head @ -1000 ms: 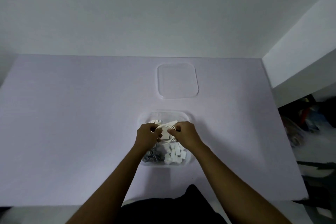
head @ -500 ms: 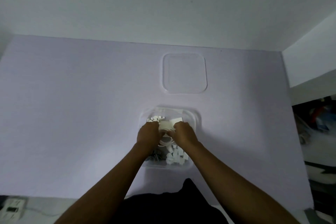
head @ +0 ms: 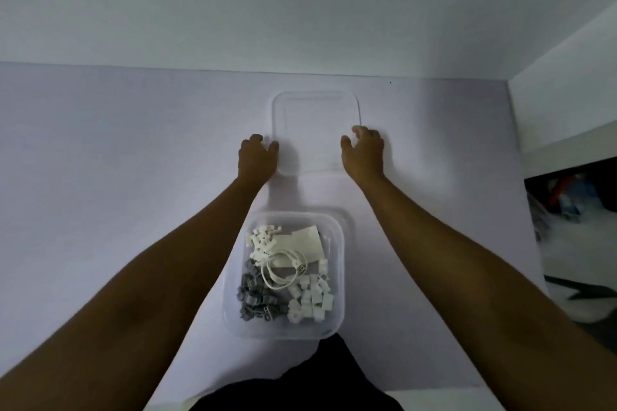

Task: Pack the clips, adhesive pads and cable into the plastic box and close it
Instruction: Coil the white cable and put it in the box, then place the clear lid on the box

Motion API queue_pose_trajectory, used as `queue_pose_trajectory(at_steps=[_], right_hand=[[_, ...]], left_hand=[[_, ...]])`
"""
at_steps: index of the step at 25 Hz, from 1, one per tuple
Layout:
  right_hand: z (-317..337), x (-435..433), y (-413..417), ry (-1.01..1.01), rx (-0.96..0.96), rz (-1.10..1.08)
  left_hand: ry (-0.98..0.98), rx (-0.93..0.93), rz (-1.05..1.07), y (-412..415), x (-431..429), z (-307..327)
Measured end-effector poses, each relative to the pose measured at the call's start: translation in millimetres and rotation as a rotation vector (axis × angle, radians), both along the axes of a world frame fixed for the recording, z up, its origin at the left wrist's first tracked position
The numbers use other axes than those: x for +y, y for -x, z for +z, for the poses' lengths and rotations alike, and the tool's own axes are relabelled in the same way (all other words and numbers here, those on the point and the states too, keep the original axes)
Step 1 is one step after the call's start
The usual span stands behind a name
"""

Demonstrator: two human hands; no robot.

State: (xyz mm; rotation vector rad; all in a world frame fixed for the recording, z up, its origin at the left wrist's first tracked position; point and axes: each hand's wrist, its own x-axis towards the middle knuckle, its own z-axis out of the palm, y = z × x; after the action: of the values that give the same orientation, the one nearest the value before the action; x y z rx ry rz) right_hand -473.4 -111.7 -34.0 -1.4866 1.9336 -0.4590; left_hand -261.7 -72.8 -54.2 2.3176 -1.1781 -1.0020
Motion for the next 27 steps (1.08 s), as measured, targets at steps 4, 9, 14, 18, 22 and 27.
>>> queue_pose_trajectory(at_steps=[4, 9, 14, 18, 22, 27], right_hand=[[-19.9, -37.0, 9.5, -0.293, 0.233, -0.021], [-19.6, -44.1, 8.5, -0.273, 0.047, 0.008], [-7.6, -5.1, 16.7, -0.25, -0.321, -0.142], [26.1, 28.7, 25.2, -0.206, -0.527, -0.256], [67.3, 84.5, 34.5, -0.134, -0.635, -0.22], [78.8, 171.5, 41.6, -0.104, -0.586, -0.103]], left_hand=[[-0.1, -0.116, -0.107, 6.2, -26.6, -12.6], [-0.033, -0.004, -0.005, 5.8, -35.5, -8.3], [0.191, 0.313, 0.239, 6.3, -8.4, 29.2], [0.317, 0.33, 0.199, -4.0, 23.9, 80.6], [0.377, 0.303, 0.109, -6.3, 91.9, 117.3], [0.314, 0.056, 0.035, 2.6, 187.6, 105.4]])
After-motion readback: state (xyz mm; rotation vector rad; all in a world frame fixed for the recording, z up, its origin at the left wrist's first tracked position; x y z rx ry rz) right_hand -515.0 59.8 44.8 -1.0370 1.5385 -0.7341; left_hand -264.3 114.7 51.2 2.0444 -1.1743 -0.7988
